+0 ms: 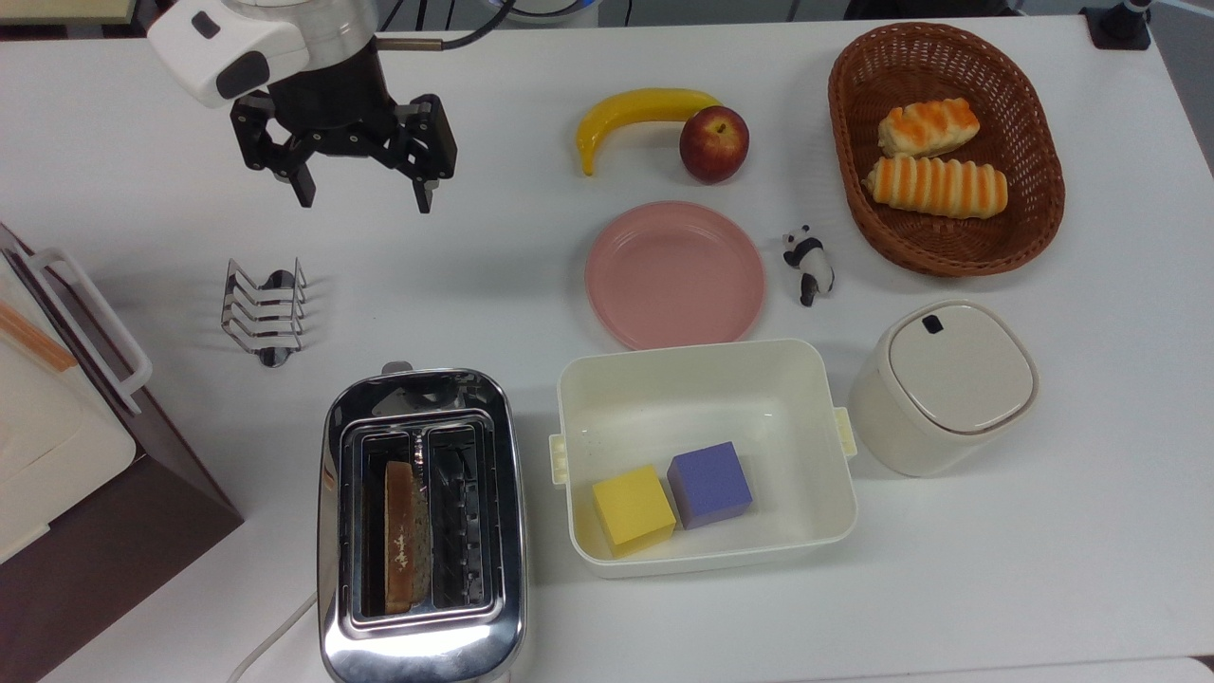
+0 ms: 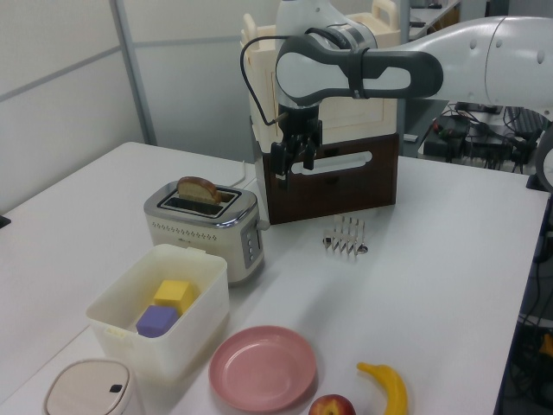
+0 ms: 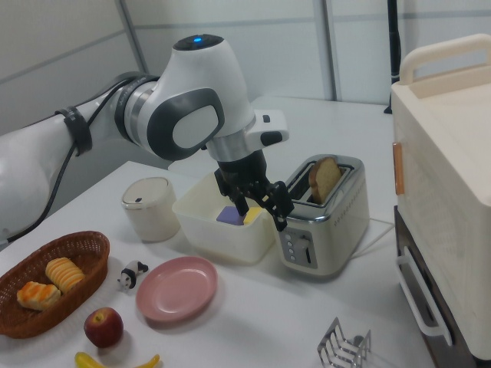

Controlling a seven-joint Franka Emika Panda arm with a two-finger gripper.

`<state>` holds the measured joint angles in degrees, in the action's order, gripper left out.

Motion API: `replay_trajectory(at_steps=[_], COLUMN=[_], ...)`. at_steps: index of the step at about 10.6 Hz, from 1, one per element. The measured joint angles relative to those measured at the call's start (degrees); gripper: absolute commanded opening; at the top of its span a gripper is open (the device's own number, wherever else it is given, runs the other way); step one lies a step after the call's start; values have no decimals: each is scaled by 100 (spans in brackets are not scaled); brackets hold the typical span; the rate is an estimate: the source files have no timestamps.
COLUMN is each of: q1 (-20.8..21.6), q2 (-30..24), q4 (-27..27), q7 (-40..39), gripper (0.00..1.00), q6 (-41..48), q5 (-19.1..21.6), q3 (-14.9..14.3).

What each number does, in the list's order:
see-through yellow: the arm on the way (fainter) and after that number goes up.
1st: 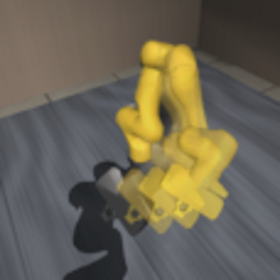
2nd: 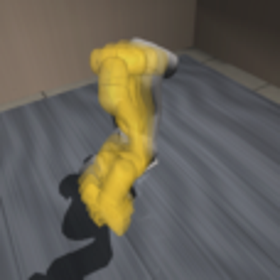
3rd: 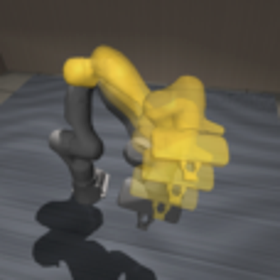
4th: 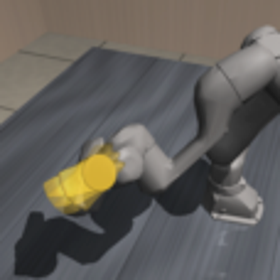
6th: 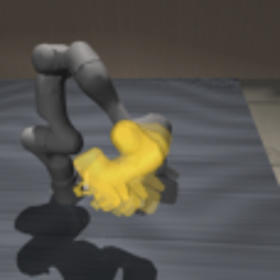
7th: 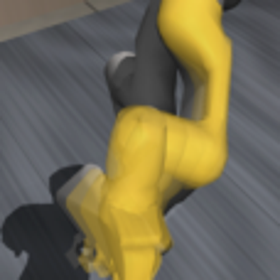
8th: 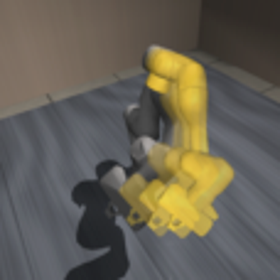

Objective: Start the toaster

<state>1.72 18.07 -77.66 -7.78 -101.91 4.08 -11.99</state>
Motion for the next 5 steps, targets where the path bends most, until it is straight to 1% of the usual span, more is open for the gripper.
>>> replay_trajectory(at_steps=[5], q1=[0], q2=[-6], q4=[0], q7=[0], gripper=[100], q6=[120], q5=[0], q3=[0])
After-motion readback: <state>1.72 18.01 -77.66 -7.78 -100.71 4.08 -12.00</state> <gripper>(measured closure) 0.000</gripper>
